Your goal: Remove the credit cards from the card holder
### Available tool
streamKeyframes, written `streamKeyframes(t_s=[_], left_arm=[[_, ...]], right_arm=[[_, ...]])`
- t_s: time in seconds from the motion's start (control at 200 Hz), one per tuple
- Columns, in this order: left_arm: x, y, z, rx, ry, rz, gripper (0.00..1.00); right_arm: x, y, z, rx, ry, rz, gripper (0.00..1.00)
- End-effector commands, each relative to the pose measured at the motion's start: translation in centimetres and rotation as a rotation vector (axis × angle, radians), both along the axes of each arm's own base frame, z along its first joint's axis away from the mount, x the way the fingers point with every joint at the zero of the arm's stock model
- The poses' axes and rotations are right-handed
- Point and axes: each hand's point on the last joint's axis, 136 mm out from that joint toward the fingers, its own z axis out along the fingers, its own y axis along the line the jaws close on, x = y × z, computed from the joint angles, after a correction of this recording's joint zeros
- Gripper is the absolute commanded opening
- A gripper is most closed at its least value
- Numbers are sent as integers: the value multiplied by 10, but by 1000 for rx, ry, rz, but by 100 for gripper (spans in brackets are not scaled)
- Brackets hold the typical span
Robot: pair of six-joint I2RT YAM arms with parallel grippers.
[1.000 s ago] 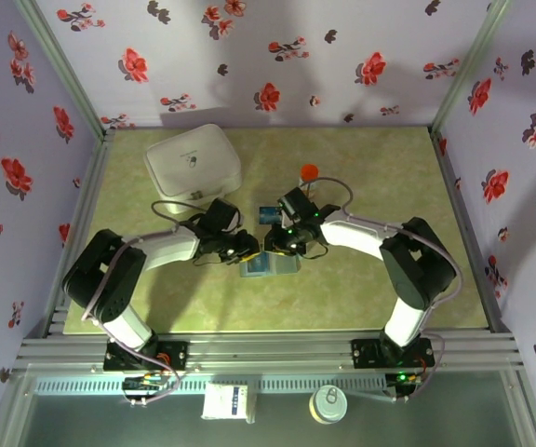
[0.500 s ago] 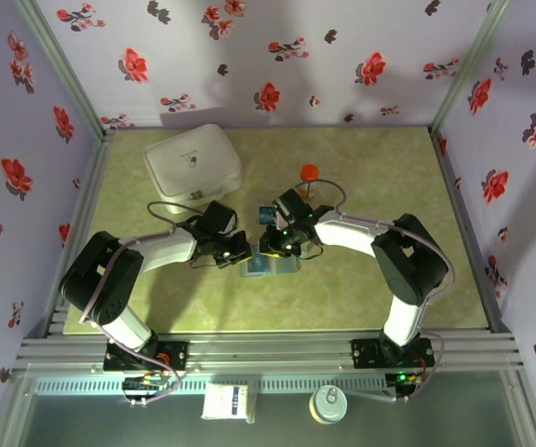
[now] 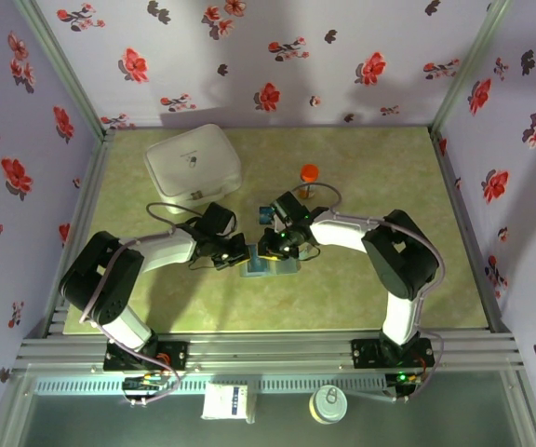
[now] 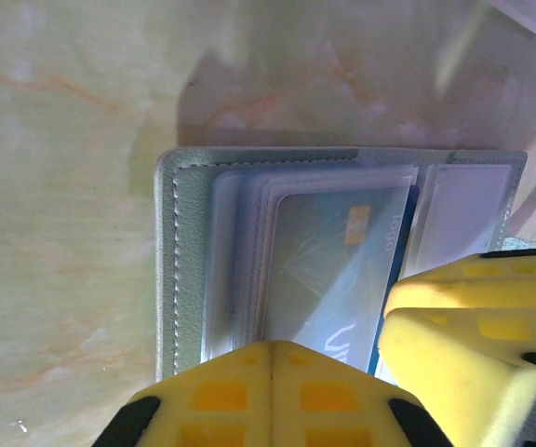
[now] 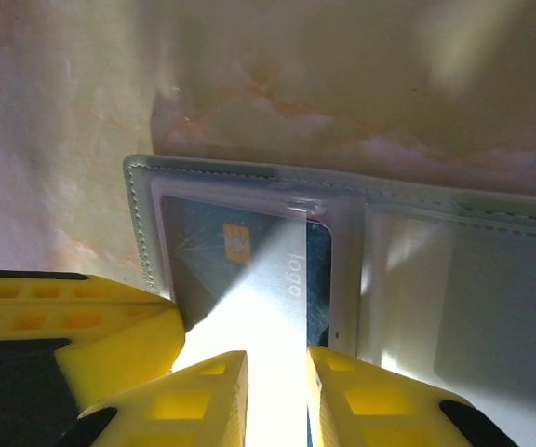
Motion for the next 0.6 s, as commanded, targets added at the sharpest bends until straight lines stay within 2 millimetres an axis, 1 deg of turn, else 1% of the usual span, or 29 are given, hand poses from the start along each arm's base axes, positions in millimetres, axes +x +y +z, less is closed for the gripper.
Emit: streamKeyframes(t_s=[0.0,0.08,0.205,0.295,0.415,0.595], left_arm=[[-8,14,-19,64,37,0,0],[-8,14,-18,62,35,2,0],[-7,13,-17,59,31,1,0],[-6,12,-16,56,29,0,0],[-5,12,-16,55,29,-1,0],[-6,12,-15,55,28,-1,0]], right_arm=[[-1,8,-1,16,14,10,25],[-2,8,-3,14,14,14,24],[-3,9,-4,24,17,24,17],[-5,11,-5,31,26,33,16],[-6,11,-6,27,25,39,17],[-4,-7,-13,-89,-4,32,23]])
